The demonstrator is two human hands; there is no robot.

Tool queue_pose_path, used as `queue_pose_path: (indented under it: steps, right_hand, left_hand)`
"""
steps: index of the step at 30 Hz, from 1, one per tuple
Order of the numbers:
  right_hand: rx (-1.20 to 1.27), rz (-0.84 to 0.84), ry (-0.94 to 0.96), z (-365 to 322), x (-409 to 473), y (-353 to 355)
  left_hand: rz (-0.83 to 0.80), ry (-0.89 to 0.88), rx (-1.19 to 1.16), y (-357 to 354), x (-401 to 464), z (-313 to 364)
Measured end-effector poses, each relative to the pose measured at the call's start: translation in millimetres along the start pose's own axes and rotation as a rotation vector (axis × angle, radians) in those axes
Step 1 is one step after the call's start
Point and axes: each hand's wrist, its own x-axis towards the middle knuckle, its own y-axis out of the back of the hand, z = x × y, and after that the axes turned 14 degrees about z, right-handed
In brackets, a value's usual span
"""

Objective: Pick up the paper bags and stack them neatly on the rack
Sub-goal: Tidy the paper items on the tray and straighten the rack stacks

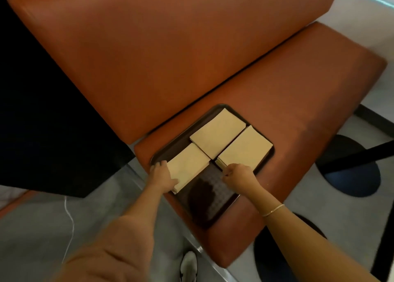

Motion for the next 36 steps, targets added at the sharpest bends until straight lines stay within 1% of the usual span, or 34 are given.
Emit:
queue_pose_path:
  steps: [7, 12, 17, 22, 25, 28, 31, 34, 36]
  right_hand:
    - [0.017, -0.067, -0.049, 3.4, 11.3, -28.1]
    - [0.038, -0.064, -0.079, 4.5, 17.3, -35.5]
    - [0.069, -0.026, -0.100, 7.7, 19.9, -40.7]
    - [0.066, -0.064, -0.080, 14.3, 20.3, -43.8]
    - [0.080, -0.059, -0.090, 17.9, 19.4, -47.3]
    - [0.090, -0.062, -0.090, 19.1, 17.6, -51.7]
    - [0.090, -0.068, -0.079, 16.6, 12.7, -51.9]
    - [0.107, -0.057, -0.100, 14.0, 7.0, -51.8]
    - [0.160, -0.013, -0.129, 13.7, -0.3, -49.4]
  left_hand:
    - [-0.065, -0.015, 0.040, -19.0, 17.6, -5.4]
    - [-0.017, -0.003, 0.152, -22.4, 24.7, 1.8]
    - [-0.113, 0.093, 0.202, -22.1, 35.8, 6.3]
    - [-0.196, 0.082, 0.268, -18.4, 39.2, 7.9]
    - [-0.190, 0.074, 0.280, -18.2, 38.6, 7.3]
    - [-0.170, 0.088, 0.214, -17.1, 34.6, 6.3]
    - [-0.181, 0.106, 0.039, -13.8, 26.4, 8.2]
    - [-0.142, 0.057, -0.020, -6.9, 11.6, 10.5]
    - [-0.116, -0.007, -0.039, 0.2, 2.3, 10.5]
